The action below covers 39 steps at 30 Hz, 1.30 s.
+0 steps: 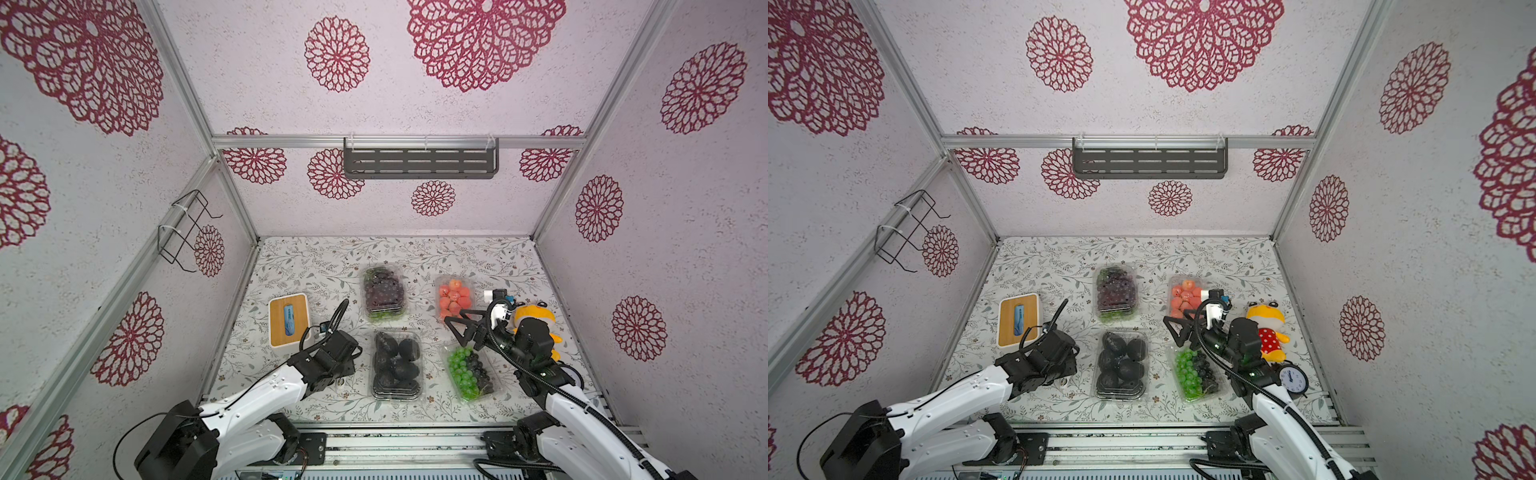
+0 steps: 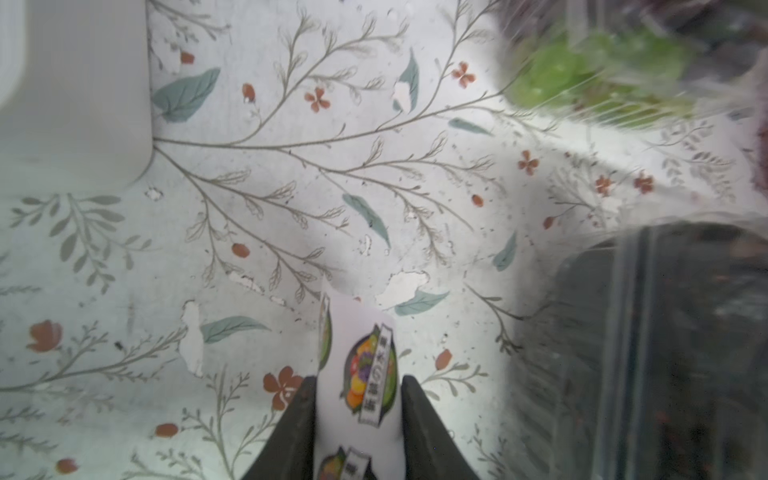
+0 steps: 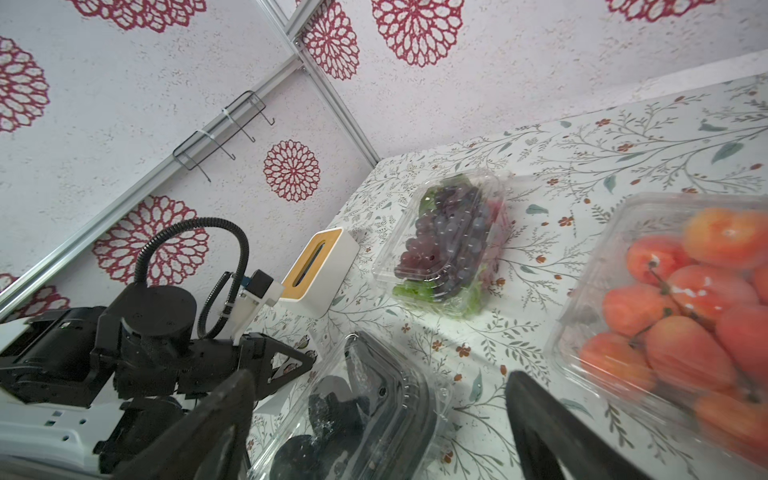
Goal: Label fruit boxes
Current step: Pick up the label sticker from the center of the board.
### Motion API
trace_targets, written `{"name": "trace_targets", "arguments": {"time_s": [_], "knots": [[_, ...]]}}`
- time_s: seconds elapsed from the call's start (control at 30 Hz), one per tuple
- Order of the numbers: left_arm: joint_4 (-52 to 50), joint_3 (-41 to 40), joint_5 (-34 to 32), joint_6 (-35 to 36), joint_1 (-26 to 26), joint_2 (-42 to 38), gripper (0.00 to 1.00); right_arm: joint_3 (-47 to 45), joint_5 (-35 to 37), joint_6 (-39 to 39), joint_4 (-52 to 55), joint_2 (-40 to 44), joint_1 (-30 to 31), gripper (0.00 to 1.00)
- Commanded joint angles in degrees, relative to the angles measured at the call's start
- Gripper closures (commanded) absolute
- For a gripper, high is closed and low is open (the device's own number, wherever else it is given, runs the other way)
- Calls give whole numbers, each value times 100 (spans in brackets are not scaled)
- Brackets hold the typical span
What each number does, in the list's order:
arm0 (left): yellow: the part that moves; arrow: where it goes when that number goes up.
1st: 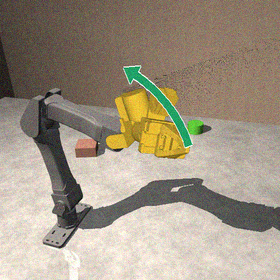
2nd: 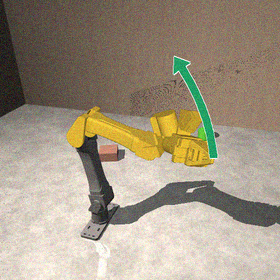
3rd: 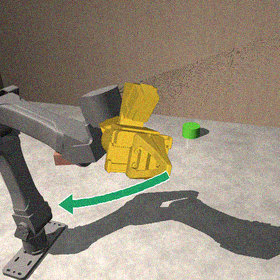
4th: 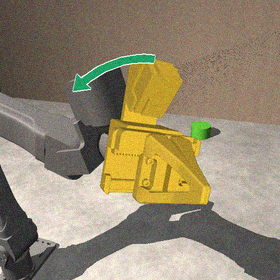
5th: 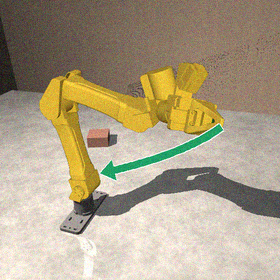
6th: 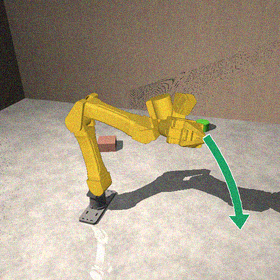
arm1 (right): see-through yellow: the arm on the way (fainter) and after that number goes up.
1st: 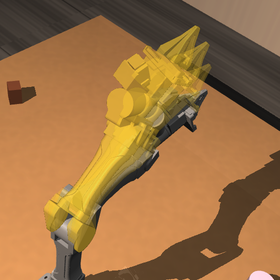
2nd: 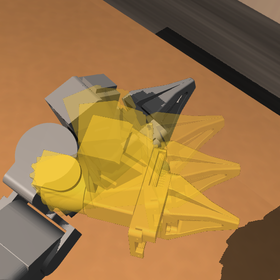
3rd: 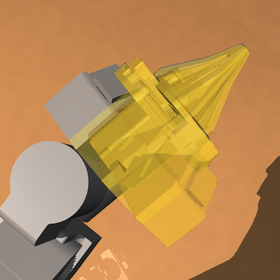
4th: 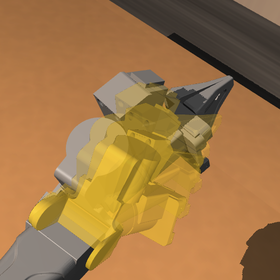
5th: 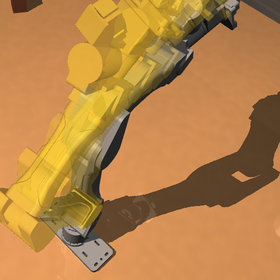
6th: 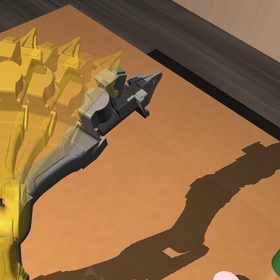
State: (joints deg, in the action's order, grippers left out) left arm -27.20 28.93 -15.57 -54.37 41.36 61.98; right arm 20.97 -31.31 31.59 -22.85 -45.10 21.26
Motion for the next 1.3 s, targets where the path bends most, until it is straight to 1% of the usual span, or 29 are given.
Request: {"name": "trace_targets", "arguments": {"time_s": [0.0,0.13,0.27,0.4,0.53,0.63,0.7,0.83,0.93,1.03,1.13,1.2,1.27], "knots": [[149,123,-86,209,12,-226,66,113,-53,149,-415,-120,347,6],[267,479,-143,386,39,-638,66,333,211,257,-387,-385,990,8],[563,875,-229,687,54,-827,66,507,748,357,-342,-570,1800,9],[1104,1128,-246,881,77,-731,66,656,1009,501,-703,-850,2645,10],[1480,1356,-320,971,72,-447,66,894,1479,328,-1077,-1266,3464,11],[1818,1440,-205,990,73,-256,66,1210,1884,142,-1121,-1780,3832,14],[1955,1469,-201,974,82,-196,66,1363,2099,98,-1271,-2151,3927,17],[2089,1519,-152,950,89,-12,66,1630,2255,117,-1716,-2776,3999,28],[2124,1502,-140,967,92,32,66,1951,2361,102,-1593,-3194,4001,30],[2036,1463,-251,994,96,-44,66,2121,2531,83,-1582,-3433,3993,33],[1987,1407,-348,1015,99,-139,66,2341,2496,57,-1565,-3681,3993,36],[1964,1405,-344,1025,95,-199,66,2518,2441,30,-1458,-3846,3992,43],[1947,1396,-333,1025,96,-227,66,2563,2454,58,-1505,-3971,3994,47]]}}
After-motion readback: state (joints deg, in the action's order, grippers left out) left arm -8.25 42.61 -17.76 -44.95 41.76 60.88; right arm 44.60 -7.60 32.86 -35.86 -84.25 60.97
